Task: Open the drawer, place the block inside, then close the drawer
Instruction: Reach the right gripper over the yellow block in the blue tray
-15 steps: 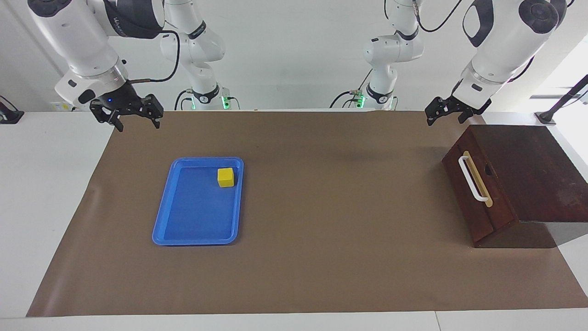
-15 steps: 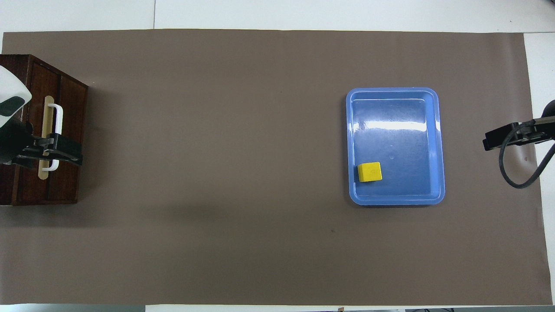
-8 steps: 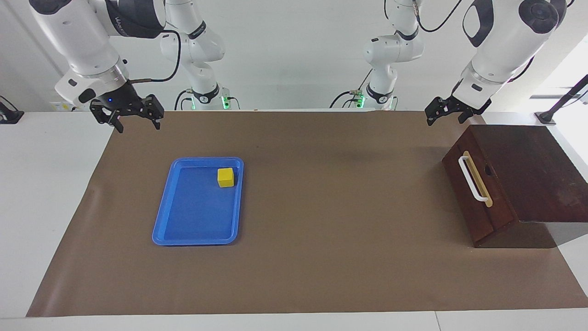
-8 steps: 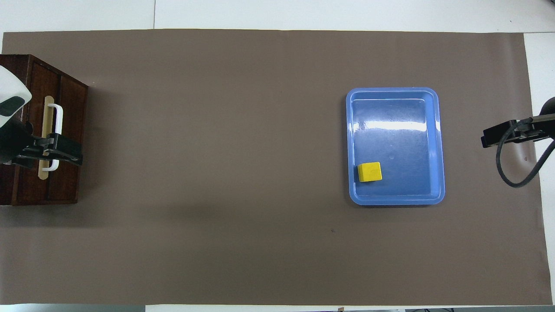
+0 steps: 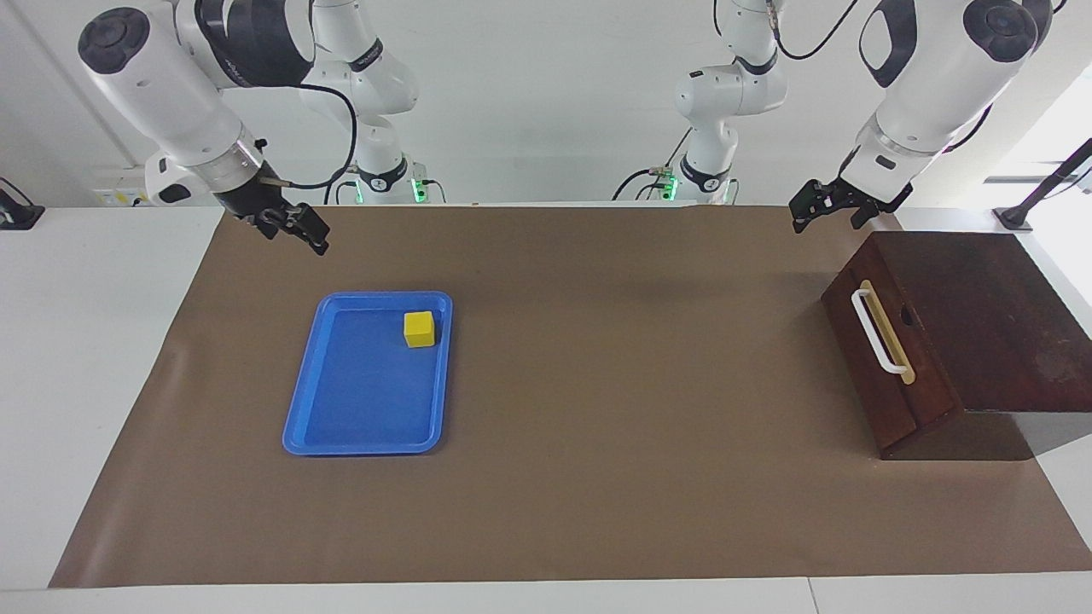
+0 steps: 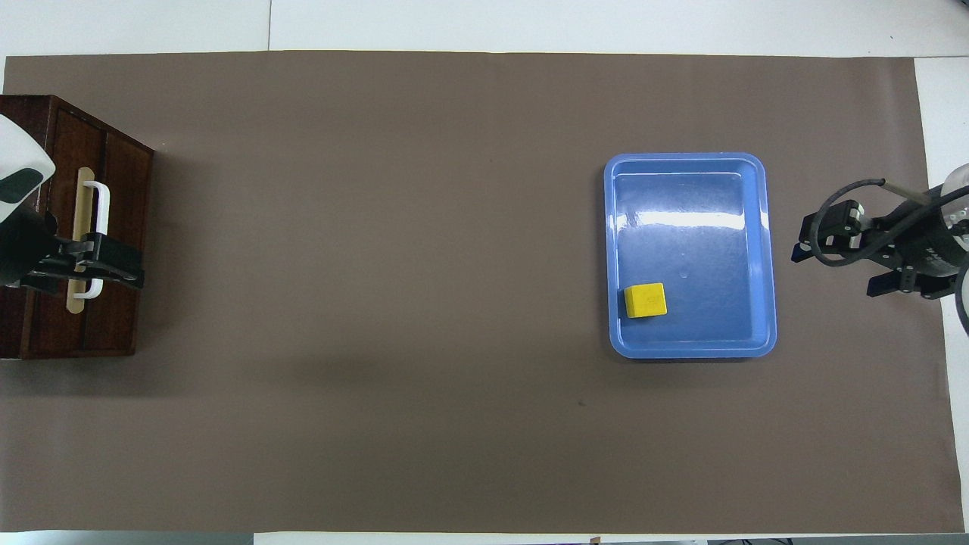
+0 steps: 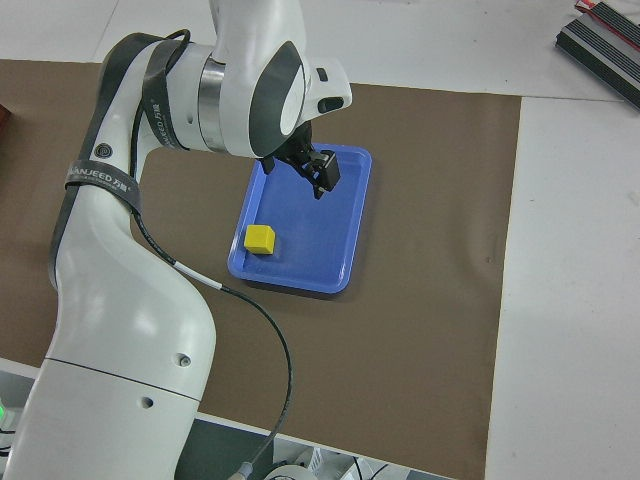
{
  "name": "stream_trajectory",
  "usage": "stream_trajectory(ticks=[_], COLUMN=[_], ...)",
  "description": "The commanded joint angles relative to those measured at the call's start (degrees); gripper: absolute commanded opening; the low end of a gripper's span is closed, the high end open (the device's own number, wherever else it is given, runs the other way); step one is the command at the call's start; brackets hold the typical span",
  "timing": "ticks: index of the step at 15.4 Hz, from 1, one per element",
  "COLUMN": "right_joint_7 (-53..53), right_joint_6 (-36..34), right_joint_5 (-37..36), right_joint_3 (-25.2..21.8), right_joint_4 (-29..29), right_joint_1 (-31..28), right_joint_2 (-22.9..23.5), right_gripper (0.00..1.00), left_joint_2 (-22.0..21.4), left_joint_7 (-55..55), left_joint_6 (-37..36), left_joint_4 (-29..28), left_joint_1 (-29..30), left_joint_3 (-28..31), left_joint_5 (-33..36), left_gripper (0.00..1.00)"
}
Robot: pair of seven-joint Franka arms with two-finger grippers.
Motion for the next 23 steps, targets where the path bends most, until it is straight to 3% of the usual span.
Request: stream_trajectory(ticks=[1, 8, 11, 17, 23], right_joint_7=[14.36, 31.8, 32.87, 32.35, 25.94], right_joint_6=[5.0, 14.67, 20.21, 21.45, 23.11], right_joint_5=[5.48, 20.33, 25.69, 35.8, 37.75], right_joint_3=[0.06, -0.03, -0.03, -0.03, 0.06], right_joint_4=[-5.98, -16.01, -19.96, -21.29, -21.82], right_joint_1=[0.0, -0.34, -0.26, -0.96, -0.96], right_joint_2=[-0.67, 2.4, 3.63, 9.95, 12.16], right_gripper=[1.0, 1.0, 1.0, 1.0, 1.0], left_joint_2=[-1.02, -1.02, -1.02, -1.02, -1.02], left_joint_7=[0.39, 0.39, 0.39, 0.39, 0.39], left_joint_6=[0.71, 0.71, 0.79, 0.79, 0.71], left_joint_4=[-0.88, -0.88, -0.88, -0.88, -0.88], left_joint_1=[0.3, 0.3, 0.3, 0.3, 0.3], left_joint_3=[0.16, 0.16, 0.16, 0.16, 0.16], left_joint_5=[-0.62, -0.62, -0.62, -0.62, -0.62], left_gripper=[1.0, 1.0, 1.0, 1.0, 1.0])
